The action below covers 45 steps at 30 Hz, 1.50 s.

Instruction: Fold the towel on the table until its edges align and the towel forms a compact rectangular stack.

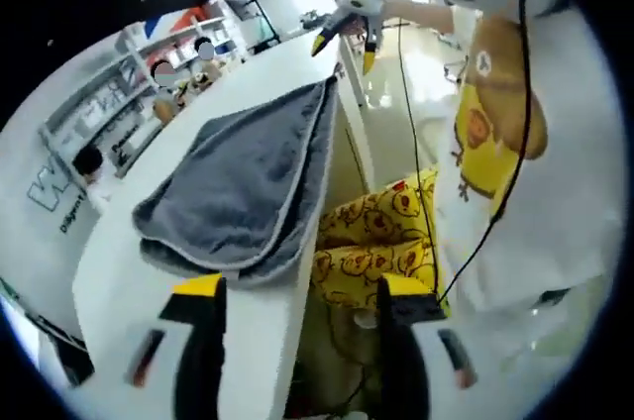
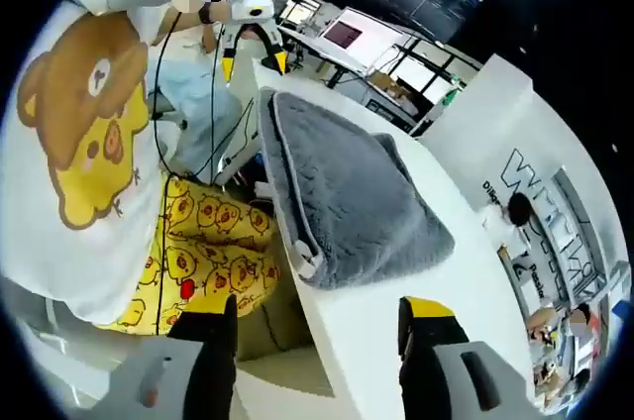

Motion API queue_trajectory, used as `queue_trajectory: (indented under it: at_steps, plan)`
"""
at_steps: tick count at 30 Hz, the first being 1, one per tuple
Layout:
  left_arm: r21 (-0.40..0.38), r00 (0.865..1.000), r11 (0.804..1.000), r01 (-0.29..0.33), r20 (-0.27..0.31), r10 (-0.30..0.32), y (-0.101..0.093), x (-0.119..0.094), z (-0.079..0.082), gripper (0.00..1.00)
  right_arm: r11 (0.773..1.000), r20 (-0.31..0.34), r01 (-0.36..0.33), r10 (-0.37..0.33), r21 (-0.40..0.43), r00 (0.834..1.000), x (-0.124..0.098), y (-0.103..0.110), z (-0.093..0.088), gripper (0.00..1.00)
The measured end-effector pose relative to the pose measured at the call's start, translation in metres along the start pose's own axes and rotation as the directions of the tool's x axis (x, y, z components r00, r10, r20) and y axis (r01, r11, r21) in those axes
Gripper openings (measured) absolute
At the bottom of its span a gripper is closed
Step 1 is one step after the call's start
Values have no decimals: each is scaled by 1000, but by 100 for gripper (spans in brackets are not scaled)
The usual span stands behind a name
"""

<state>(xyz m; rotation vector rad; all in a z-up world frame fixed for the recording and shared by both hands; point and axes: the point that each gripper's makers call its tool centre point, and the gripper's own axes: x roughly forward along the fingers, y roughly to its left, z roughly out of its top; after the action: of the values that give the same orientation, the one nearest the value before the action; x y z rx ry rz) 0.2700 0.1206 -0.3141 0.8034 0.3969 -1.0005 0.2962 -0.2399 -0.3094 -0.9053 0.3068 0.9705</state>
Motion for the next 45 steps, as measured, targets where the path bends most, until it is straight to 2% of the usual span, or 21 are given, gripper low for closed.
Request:
queue_trajectory:
  at_steps: [1,4,6,9,14,31,45]
  plan:
    - [15,999,999,37,-12,-37,5,10,1,55,999,-6,-36,36,-3,999,6,8,-2,66]
    - [43,998,998,54,-12,-54,10,17,4,45,999,14,-40,40,-22,999,8,6,2,60]
    - [59,997,996,70,-23,-69,13,22,4,42,999,22,-38,39,-29,999,10,4,5,58]
    - [84,995,992,92,-39,-89,15,28,3,41,999,41,-43,45,-26,998,13,1,10,54]
    - [125,993,986,110,-57,-104,18,36,1,39,997,36,-52,54,-59,998,20,0,9,50]
    - [113,991,985,126,-64,-120,27,42,-6,23,989,78,-99,108,-110,991,45,-2,8,28]
    - [109,989,984,138,-69,-131,30,48,-4,11,989,105,-117,127,-92,986,48,-5,12,10]
